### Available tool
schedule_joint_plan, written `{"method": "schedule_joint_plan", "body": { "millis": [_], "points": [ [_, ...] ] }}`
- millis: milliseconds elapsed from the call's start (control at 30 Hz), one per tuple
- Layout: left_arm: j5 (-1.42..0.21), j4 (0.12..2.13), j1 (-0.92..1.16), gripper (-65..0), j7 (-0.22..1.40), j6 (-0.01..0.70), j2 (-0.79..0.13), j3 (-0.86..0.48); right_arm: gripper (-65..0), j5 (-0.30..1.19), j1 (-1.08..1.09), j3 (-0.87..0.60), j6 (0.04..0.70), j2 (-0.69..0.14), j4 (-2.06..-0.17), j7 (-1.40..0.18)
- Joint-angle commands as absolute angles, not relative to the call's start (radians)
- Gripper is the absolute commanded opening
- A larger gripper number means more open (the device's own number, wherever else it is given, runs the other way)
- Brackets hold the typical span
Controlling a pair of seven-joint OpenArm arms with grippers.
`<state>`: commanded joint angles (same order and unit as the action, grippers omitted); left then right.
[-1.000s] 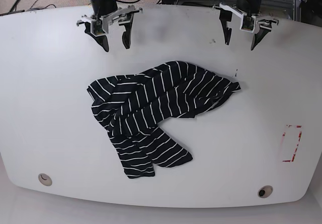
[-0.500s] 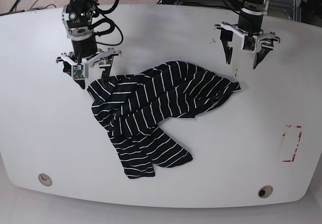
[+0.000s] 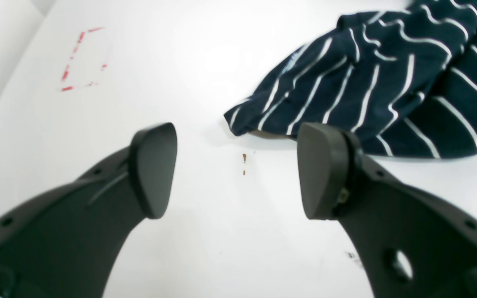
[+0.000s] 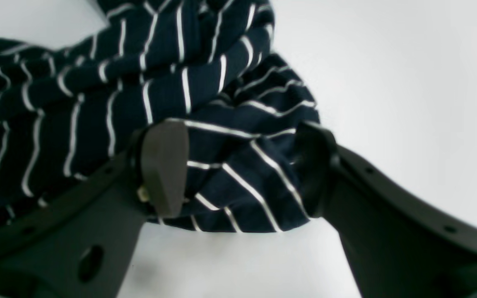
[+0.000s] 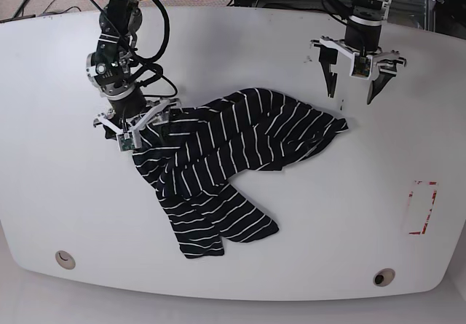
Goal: Layout the t-shirt on the table in an organized manner, then fold the t-shirt properly
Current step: 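Grasp the edge of the navy striped shirt with the right gripper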
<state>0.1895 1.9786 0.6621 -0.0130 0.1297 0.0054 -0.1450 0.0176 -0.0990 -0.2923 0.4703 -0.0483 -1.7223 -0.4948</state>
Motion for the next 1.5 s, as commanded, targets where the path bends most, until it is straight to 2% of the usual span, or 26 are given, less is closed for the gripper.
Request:
{"method": "schedule_joint_plan", "body": {
  "millis": [367,567,667,767,900,967,1167,1400,1500],
  "points": [
    [0.189,1.979,0.677,-22.8,-0.013,0.130,0.005,-0.151,-26.3,0.021,-0.068,-0.292,0.472,-0.091,-1.564,-0.453],
    [0.189,1.979,0.677,-22.8,-0.013,0.130,0.005,-0.151,-27.4,0.021,-0.065,-0.292,0.526,-0.091,-1.506,-0.423],
    [0.189,1.979,0.677,-22.8,-0.013,0.130,0.005,-0.151,-34.9,0.021,-0.064,-0.292,0.538,-0.093,-1.491,-0.423],
    [0.189,1.979,0.676,-22.8,-0.013,0.130,0.005,-0.151,-49.3,0.021,-0.064,-0.292,0.558,-0.093,-1.472,-0.423],
    [0.189,1.979,0.674,-22.8,-0.013,0.130,0.005,-0.151,-62.5,0.019,-0.068,-0.292,0.581,-0.090,-1.478,-0.426],
    [0.189,1.979,0.674,-22.8,-0.013,0.130,0.005,-0.151,-65.0,0.018,-0.077,-0.292,0.581,-0.088,-1.511,-0.427],
    [0.189,1.977,0.671,-22.8,-0.013,0.130,0.004,-0.151,-64.8,0.013,-0.191,-0.291,0.575,-0.067,-1.736,-0.440],
    [0.188,1.977,0.668,-22.8,-0.012,0.130,-0.015,-0.150,-64.8,0.018,-0.297,-0.286,0.584,-0.027,-2.048,-0.593],
    [0.188,1.977,0.650,-22.8,-0.012,0.130,-0.012,-0.148,-64.8,0.022,-0.312,-0.278,0.585,-0.021,-2.049,-0.584]
  ]
}}
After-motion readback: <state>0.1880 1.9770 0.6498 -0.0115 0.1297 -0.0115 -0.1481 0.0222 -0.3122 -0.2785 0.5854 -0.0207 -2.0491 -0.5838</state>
